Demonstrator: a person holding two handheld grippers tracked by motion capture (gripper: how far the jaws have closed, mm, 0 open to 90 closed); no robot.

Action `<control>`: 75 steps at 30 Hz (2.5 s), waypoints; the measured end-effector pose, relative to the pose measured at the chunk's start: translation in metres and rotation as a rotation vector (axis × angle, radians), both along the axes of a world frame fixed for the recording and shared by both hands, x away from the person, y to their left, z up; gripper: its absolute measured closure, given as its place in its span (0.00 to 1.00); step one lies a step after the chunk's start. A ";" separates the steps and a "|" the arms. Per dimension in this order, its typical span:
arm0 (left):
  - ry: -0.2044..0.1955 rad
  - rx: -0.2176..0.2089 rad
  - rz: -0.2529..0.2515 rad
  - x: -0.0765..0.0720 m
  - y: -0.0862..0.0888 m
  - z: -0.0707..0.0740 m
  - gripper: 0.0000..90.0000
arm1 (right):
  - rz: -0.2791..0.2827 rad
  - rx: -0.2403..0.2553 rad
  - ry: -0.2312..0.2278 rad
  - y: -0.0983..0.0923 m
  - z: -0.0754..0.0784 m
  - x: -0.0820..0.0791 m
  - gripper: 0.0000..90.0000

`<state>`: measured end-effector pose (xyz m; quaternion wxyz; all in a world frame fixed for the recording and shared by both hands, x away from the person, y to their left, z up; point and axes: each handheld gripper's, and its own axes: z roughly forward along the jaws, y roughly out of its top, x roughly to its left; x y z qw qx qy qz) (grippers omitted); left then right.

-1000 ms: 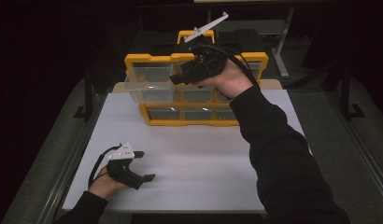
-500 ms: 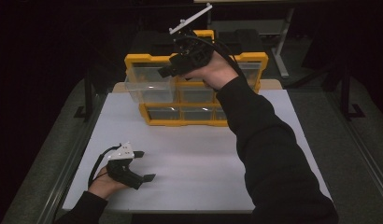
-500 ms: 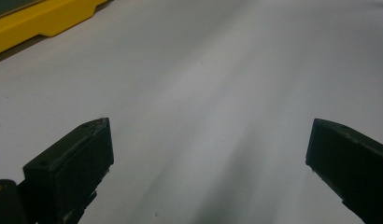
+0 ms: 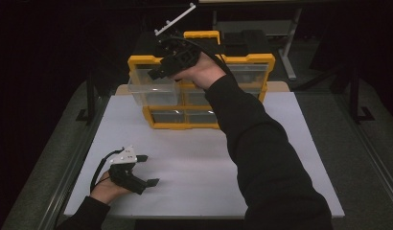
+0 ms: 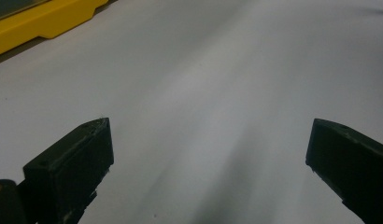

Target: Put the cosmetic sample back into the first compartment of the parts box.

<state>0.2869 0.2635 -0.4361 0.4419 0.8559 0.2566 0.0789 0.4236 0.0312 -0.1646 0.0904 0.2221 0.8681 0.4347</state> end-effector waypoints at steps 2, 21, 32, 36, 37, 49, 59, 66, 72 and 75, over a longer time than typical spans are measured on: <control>0.000 -0.001 0.000 0.000 0.000 0.000 0.00 | 0.000 -0.004 0.000 0.002 -0.001 0.000 0.43; 0.002 0.001 -0.003 0.000 0.000 0.000 0.00 | -0.006 -0.037 0.011 0.014 -0.012 0.004 0.43; 0.002 0.001 -0.005 0.000 0.000 0.000 0.00 | -0.014 -0.040 0.011 0.015 -0.014 0.006 0.40; 0.002 0.002 -0.004 0.000 0.000 0.000 0.00 | -0.015 -0.023 0.004 0.014 -0.012 0.006 0.37; 0.003 0.001 -0.004 0.000 0.000 0.000 0.00 | -0.014 -0.020 0.000 0.013 -0.011 0.006 0.37; 0.011 0.005 0.004 0.001 -0.001 -0.001 0.00 | -0.017 -0.002 0.004 -0.014 -0.002 -0.001 0.56; 0.007 0.010 0.007 0.000 -0.001 -0.001 0.00 | -0.028 0.023 0.013 -0.046 -0.008 -0.005 0.71; 0.006 0.012 0.003 0.000 0.000 -0.002 0.00 | -0.048 0.031 -0.009 -0.069 -0.016 -0.014 0.98; 0.005 0.013 0.004 0.000 -0.001 -0.002 0.00 | -0.052 0.024 -0.011 -0.083 -0.029 -0.020 0.98; 0.004 0.015 0.001 0.000 -0.001 -0.002 0.00 | -0.054 0.027 -0.010 -0.090 -0.036 -0.022 0.98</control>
